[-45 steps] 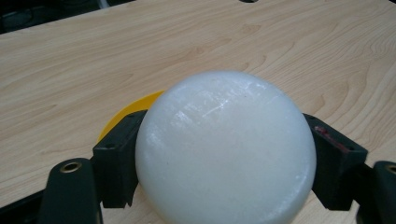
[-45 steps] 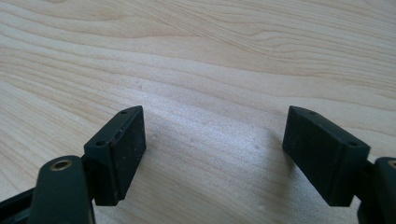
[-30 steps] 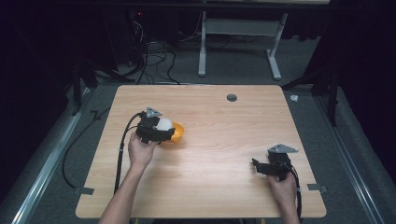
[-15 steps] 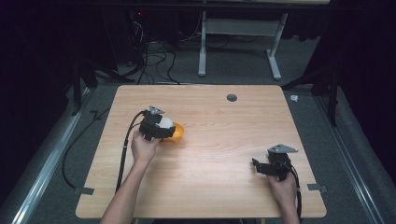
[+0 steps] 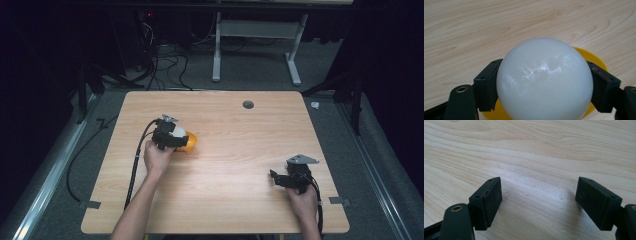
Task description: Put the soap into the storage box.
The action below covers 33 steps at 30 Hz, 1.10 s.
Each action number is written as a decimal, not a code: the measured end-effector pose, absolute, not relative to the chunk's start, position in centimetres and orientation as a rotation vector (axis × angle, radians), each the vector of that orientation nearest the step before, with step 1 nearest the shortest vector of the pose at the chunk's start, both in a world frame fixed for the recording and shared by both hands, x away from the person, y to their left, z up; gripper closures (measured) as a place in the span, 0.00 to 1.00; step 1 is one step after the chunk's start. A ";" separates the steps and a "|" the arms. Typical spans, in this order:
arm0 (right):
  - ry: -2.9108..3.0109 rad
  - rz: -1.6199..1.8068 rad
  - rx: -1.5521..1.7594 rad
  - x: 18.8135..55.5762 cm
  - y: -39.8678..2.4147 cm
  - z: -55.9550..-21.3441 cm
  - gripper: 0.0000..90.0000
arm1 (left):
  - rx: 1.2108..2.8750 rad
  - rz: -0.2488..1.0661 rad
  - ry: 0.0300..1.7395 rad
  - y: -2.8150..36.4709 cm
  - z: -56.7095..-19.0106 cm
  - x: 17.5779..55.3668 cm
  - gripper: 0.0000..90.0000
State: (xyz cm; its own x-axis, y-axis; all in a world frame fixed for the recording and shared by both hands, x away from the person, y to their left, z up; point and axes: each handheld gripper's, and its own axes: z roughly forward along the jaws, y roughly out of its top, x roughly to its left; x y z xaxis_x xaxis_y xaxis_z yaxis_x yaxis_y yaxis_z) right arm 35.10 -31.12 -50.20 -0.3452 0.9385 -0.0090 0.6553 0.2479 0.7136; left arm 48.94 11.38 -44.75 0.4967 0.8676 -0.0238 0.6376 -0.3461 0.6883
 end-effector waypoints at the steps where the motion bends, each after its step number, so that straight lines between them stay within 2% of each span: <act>1: 2.089 0.869 1.452 35.1 -31.1 -50.2 0.25 | 2.098 0.465 1.232 11.4 -44.8 49.0 0.27; 33: 2.091 0.869 1.448 35.1 -31.1 -50.2 0.25 | 2.118 0.468 1.250 10.6 -45.8 49.2 0.27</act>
